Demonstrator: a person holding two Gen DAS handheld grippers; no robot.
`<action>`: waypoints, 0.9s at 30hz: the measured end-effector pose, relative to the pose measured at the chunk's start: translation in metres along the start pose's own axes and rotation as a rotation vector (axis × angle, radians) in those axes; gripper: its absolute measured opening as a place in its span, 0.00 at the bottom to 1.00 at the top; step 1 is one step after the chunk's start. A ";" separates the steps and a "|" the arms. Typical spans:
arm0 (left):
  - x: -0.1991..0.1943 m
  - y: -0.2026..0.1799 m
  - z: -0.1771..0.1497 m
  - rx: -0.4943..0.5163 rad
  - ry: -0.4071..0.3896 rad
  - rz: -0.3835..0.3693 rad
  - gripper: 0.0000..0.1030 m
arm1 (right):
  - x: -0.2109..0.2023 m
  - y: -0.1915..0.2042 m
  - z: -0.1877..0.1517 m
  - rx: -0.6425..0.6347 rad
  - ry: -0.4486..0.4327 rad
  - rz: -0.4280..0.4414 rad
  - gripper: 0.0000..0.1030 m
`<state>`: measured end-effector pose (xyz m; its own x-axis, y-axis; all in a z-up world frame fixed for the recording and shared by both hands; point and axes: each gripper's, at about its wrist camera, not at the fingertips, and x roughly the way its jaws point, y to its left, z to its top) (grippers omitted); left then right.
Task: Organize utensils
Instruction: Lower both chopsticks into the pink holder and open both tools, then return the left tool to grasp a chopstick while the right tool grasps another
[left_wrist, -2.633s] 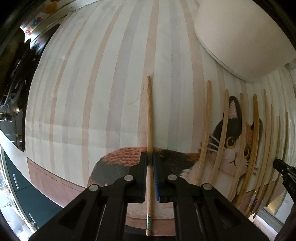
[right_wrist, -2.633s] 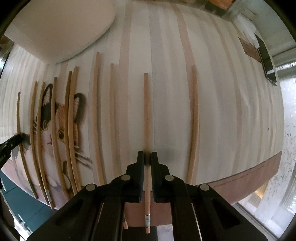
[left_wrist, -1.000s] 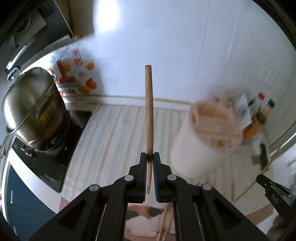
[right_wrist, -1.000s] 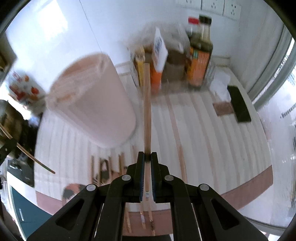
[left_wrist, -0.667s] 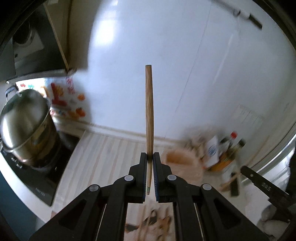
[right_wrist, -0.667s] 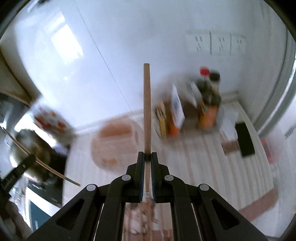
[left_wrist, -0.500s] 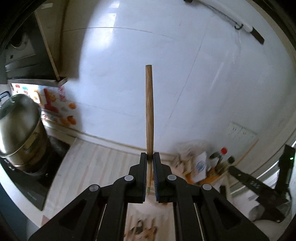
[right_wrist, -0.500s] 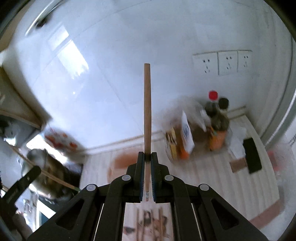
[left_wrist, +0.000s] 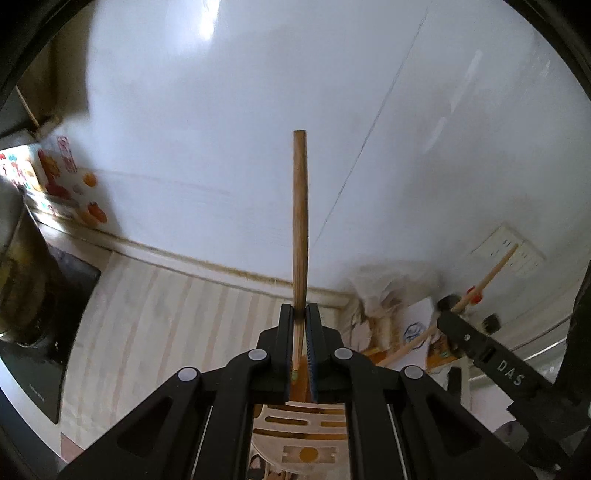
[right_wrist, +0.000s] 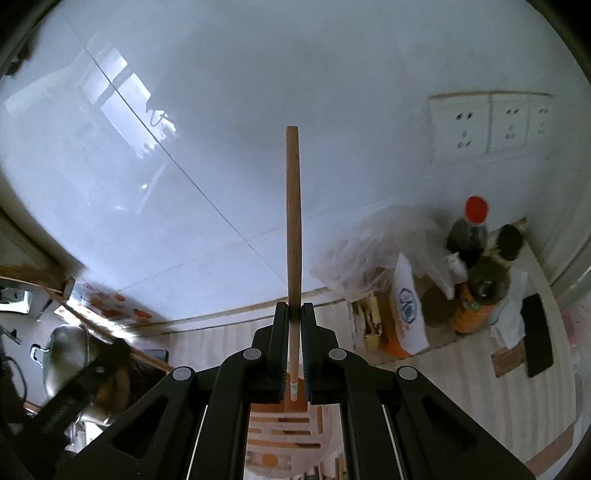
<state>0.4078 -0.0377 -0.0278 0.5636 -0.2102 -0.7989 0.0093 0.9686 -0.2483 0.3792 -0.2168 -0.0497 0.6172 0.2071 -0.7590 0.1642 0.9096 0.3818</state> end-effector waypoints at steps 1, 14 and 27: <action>0.007 0.001 -0.003 -0.001 0.016 0.003 0.04 | 0.006 0.001 0.000 -0.004 0.012 -0.007 0.06; -0.021 0.007 -0.024 0.101 0.039 0.062 0.38 | 0.039 0.006 -0.028 -0.087 0.162 0.006 0.27; -0.062 0.056 -0.070 0.114 -0.072 0.175 1.00 | -0.042 -0.036 -0.073 0.013 -0.027 -0.073 0.72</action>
<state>0.3159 0.0202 -0.0301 0.6222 -0.0316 -0.7822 -0.0030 0.9991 -0.0427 0.2912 -0.2317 -0.0696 0.6234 0.1302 -0.7710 0.2197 0.9171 0.3326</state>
